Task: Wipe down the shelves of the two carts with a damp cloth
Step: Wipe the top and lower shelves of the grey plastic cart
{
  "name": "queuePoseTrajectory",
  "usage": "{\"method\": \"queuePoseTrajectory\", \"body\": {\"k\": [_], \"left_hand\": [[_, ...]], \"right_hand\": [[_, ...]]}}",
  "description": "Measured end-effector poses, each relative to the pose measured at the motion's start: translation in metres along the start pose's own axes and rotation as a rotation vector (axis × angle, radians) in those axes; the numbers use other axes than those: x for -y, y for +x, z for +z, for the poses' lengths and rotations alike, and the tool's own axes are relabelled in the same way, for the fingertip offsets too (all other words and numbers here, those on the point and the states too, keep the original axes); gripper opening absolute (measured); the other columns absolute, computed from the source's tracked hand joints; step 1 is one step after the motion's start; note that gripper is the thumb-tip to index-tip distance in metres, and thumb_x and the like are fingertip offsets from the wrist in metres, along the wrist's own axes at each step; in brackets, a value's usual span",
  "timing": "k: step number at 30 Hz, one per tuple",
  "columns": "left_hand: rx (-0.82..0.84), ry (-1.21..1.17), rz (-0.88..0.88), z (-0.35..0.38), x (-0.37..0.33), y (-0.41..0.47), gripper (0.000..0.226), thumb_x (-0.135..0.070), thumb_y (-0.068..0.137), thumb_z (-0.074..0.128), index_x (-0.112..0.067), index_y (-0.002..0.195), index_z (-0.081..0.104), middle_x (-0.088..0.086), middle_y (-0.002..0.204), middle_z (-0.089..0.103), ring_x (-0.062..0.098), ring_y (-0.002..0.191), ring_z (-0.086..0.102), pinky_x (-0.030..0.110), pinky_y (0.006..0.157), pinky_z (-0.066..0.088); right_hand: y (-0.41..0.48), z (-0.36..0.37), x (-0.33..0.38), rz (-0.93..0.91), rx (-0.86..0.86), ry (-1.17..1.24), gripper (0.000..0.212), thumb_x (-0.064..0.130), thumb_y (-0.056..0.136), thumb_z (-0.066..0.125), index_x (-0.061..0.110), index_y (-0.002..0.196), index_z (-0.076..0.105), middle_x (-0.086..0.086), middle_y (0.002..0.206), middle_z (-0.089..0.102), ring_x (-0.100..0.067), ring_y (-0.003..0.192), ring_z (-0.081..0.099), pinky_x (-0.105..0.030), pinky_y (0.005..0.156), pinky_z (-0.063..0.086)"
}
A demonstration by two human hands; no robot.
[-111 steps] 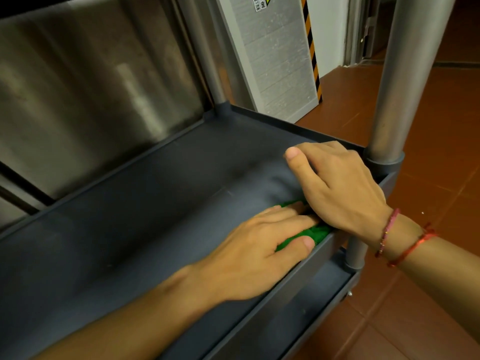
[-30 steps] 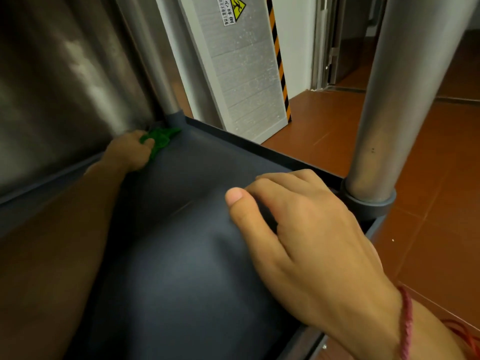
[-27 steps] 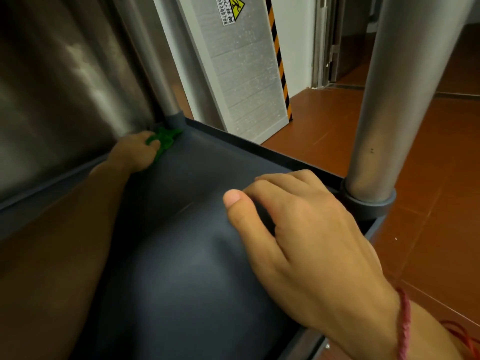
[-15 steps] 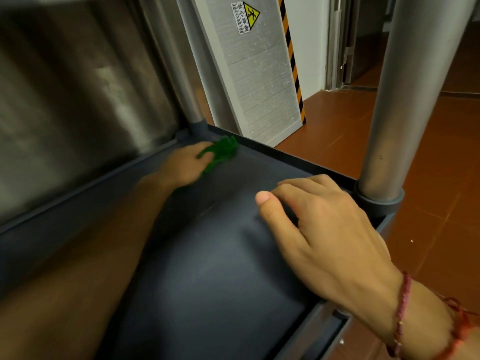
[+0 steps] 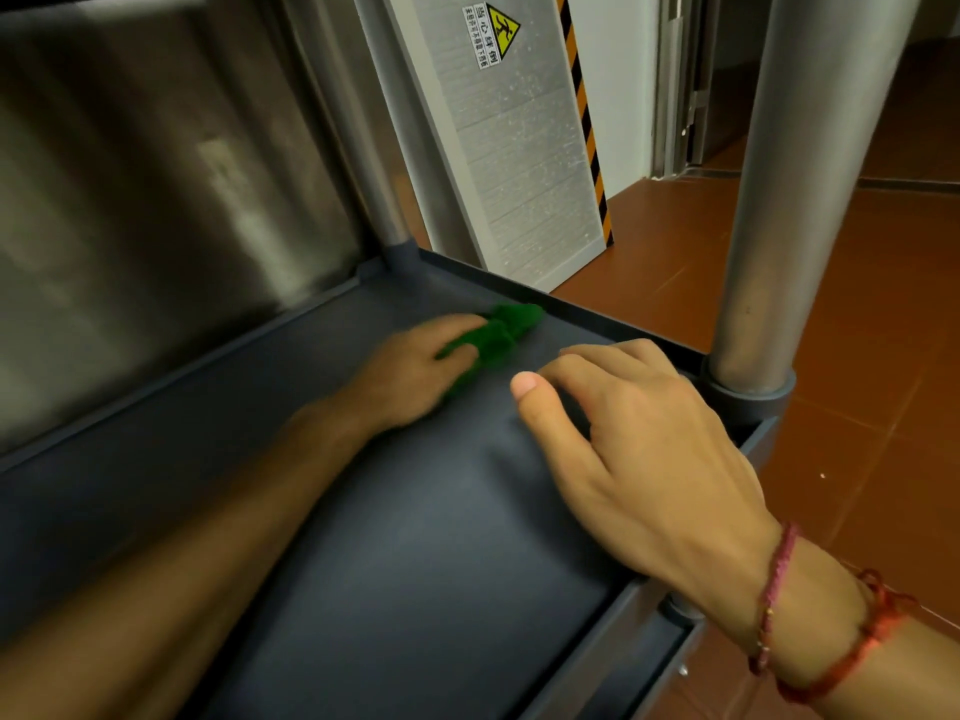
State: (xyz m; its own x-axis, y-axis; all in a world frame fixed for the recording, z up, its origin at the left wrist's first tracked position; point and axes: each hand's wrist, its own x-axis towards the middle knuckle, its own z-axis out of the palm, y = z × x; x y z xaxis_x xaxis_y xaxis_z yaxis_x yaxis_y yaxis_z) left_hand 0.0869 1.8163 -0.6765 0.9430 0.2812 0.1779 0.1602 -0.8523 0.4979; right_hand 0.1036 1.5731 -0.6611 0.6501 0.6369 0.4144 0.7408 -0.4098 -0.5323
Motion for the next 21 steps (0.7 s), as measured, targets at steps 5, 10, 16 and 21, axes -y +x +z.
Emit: {"method": "queuePoseTrajectory", "body": {"k": [5, 10, 16, 21], "left_hand": [[0.126, -0.059, 0.211, 0.013, -0.026, -0.021, 0.045, -0.049, 0.095, 0.049, -0.035, 0.137, 0.053, -0.012, 0.145, 0.052, 0.003, 0.138, 0.041, 0.037, 0.116, 0.034], [-0.123, 0.126, -0.200, -0.022, 0.024, 0.007, 0.040, -0.030, 0.103, 0.050, -0.023, 0.142, 0.051, 0.003, 0.144, 0.054, 0.022, 0.131, 0.050, 0.018, 0.105, 0.031], [-0.167, 0.189, -0.440, -0.043, 0.050, -0.002, 0.046, -0.031, 0.103, 0.048, -0.023, 0.148, 0.044, 0.009, 0.152, 0.044, 0.028, 0.139, 0.042, 0.030, 0.111, 0.029], [-0.120, 0.181, -0.272, -0.019, 0.006, -0.024, 0.045, -0.031, 0.103, 0.049, -0.027, 0.147, 0.045, -0.003, 0.153, 0.044, 0.018, 0.138, 0.041, 0.016, 0.104, 0.025]], "right_hand": [[-0.002, 0.000, 0.000, -0.016, -0.022, 0.006, 0.052, 0.061, 0.097, 0.023, 0.033, 0.106, 0.065, 0.013, 0.112, 0.062, -0.014, 0.110, 0.050, -0.042, 0.093, 0.047], [-0.001, -0.001, -0.002, -0.019, -0.012, -0.009, 0.054, 0.063, 0.096, 0.019, 0.032, 0.099, 0.063, 0.016, 0.105, 0.062, -0.015, 0.107, 0.050, -0.042, 0.092, 0.046], [0.002, -0.002, -0.003, -0.006, 0.009, -0.009, 0.057, 0.065, 0.095, 0.016, 0.032, 0.102, 0.063, 0.016, 0.107, 0.062, -0.014, 0.111, 0.049, -0.041, 0.094, 0.045], [0.001, -0.001, -0.002, -0.008, 0.011, -0.014, 0.058, 0.065, 0.094, 0.016, 0.033, 0.106, 0.063, 0.016, 0.111, 0.060, -0.014, 0.113, 0.048, -0.041, 0.095, 0.045]]}}
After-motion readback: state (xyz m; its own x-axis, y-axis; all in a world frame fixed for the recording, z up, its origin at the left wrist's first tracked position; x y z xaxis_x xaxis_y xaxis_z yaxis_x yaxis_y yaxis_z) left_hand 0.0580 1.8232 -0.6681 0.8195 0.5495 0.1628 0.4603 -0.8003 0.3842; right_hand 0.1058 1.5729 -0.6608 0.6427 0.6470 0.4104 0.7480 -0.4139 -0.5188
